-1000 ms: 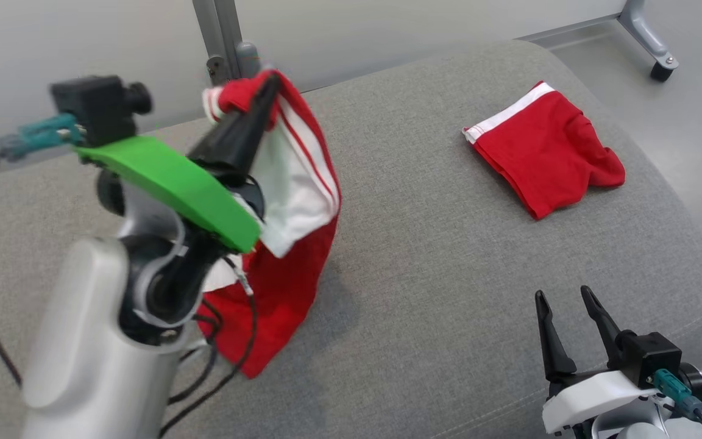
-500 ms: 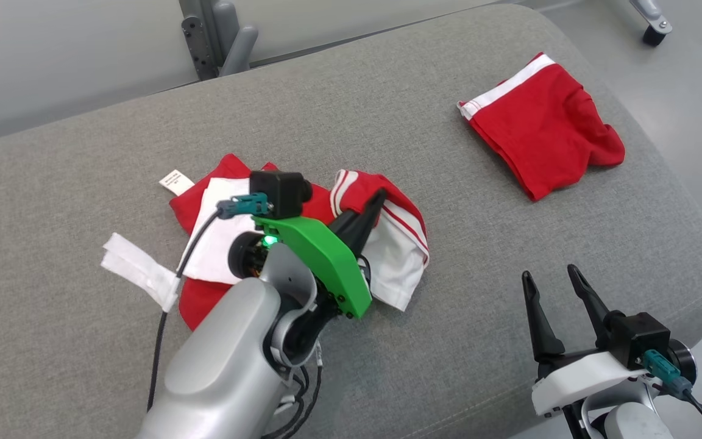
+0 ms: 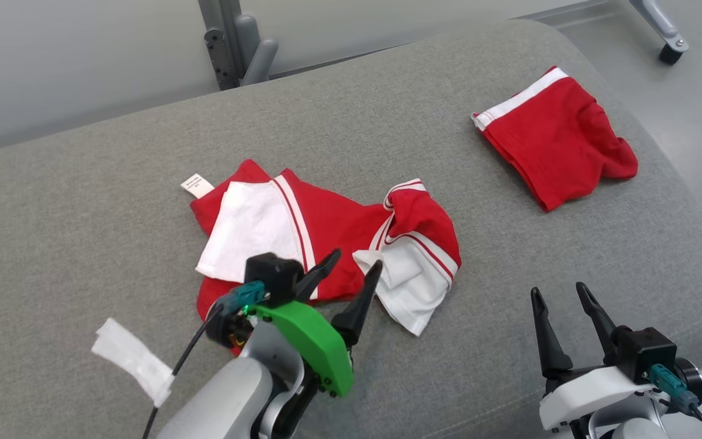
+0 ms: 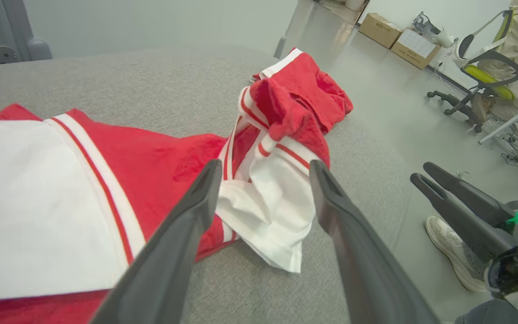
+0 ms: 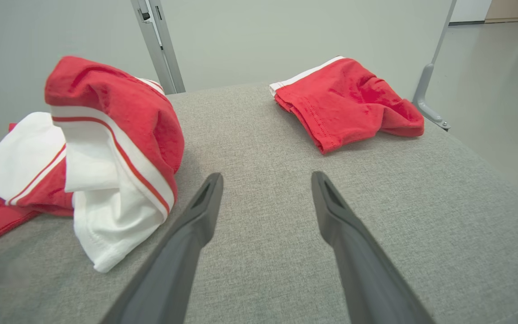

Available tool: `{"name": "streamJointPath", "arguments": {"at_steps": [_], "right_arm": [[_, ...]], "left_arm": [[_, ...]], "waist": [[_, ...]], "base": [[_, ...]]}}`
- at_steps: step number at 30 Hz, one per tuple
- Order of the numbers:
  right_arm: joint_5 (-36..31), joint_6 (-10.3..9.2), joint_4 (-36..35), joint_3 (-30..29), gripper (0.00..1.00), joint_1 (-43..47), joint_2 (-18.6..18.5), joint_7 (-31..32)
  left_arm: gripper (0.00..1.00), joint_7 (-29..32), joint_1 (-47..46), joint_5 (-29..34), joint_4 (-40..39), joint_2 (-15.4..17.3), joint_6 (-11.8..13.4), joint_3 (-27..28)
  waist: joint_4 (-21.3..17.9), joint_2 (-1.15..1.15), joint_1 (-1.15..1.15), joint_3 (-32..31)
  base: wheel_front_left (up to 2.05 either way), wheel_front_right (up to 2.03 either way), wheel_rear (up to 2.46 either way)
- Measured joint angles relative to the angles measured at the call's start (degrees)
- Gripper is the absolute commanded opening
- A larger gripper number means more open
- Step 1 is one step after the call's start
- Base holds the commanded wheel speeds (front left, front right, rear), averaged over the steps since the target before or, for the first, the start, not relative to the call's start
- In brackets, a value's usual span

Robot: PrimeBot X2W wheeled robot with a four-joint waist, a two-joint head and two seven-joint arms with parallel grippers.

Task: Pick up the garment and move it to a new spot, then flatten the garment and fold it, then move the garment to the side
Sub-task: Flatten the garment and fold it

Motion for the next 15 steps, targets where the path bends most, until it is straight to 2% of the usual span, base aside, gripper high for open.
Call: {"name": "streamJointPath", "arguments": {"at_steps": [7, 11, 15], "right_arm": [[0.4, 0.00, -0.2, -0.1, 1.00, 0.5, 0.0, 0.0], [0.7, 0.01, -0.3, 0.4, 1.00, 0.5, 0.0, 0.0], [0.8, 0.01, -0.4, 0.7, 1.00, 0.0, 0.0, 0.0]], "left_arm": [[1.00, -4.1, 5.3, 1.3, -2.9, 5.1, 6.8, 4.4], [1.00, -5.2, 7.0, 0.1, -0.8, 5.9, 8.5, 6.7], [1.00, -4.0, 7.1, -1.5, 2.6, 6.1, 8.9, 7.8]], "waist": [[2.7, 0.00, 0.00, -0.4], [3.9, 0.00, 0.00, 0.0], [4.3, 0.00, 0.00, 1.0]], "base": [[0.00, 0.00, 0.00], [0.00, 0.00, 0.00], [0.00, 0.00, 0.00]]}}
